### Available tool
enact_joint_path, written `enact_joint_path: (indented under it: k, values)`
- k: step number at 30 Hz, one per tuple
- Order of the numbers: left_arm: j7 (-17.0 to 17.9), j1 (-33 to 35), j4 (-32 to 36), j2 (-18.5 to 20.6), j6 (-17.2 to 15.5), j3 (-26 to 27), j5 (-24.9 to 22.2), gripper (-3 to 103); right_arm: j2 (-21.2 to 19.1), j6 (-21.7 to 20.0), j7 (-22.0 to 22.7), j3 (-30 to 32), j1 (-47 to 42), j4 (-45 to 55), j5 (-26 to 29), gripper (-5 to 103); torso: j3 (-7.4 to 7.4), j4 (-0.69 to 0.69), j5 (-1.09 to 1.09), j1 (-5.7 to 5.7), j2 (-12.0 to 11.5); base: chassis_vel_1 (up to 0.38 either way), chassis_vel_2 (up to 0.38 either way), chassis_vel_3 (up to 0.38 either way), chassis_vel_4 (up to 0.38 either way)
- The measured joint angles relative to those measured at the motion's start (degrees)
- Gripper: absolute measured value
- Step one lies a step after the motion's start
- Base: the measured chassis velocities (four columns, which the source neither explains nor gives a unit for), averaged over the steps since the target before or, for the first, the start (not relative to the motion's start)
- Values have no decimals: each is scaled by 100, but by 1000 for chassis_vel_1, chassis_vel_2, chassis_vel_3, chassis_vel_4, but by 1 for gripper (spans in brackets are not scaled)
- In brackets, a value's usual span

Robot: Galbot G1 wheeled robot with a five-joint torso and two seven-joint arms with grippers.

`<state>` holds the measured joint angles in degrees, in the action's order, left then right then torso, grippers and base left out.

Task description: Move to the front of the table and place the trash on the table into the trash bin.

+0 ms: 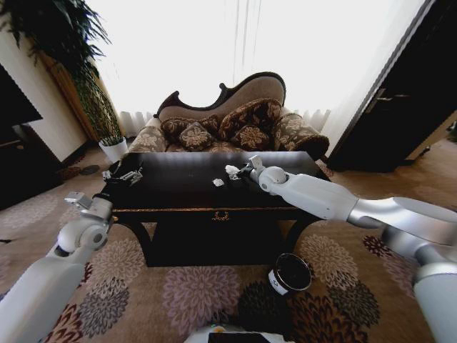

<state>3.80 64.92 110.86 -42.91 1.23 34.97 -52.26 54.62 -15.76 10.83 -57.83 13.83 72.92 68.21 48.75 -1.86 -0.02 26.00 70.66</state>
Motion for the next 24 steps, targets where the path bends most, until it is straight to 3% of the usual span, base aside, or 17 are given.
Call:
enact_joint_path:
  k: [2, 9, 11, 12, 13, 15, 17, 21, 24]
  values:
    - [0, 0, 0, 0, 0, 0, 0, 100, 11, 9, -8, -6, 0, -17, -10, 86, 0, 0, 0, 0, 0, 0, 0, 0, 0]
    - [0, 0, 0, 0, 0, 0, 0, 100, 43, 79, -25, -22, -100, 26, -154, 54, 0, 0, 0, 0, 0, 0, 0, 0, 0]
    - [0, 0, 0, 0, 0, 0, 0, 100, 41, 82, -25, -22, -110, 46, -158, 54, 0, 0, 0, 0, 0, 0, 0, 0, 0]
    - [0, 0, 0, 0, 0, 0, 0, 100, 39, 83, -20, -23, -115, 65, -159, 43, 0, 0, 0, 0, 0, 0, 0, 0, 0]
    - [0, 0, 0, 0, 0, 0, 0, 100, 39, 83, -15, -23, -115, 72, -157, 43, 0, 0, 0, 0, 0, 0, 0, 0, 0]
    - [0, 0, 0, 0, 0, 0, 0, 100, 35, 83, -6, -22, -114, 81, -150, 33, 0, 0, 0, 0, 0, 0, 0, 0, 0]
    - [0, 0, 0, 0, 0, 0, 0, 100, 34, 83, -5, -22, -111, 82, -148, 33, 0, 0, 0, 0, 0, 0, 0, 0, 0]
    - [0, 0, 0, 0, 0, 0, 0, 100, 23, 83, 5, -22, -94, 103, -135, 11, 0, 0, 0, 0, 0, 0, 0, 0, 0]
    - [0, 0, 0, 0, 0, 0, 0, 100, 13, 83, 11, -21, -104, 129, -133, 5, 0, 0, 0, 0, 0, 0, 0, 0, 0]
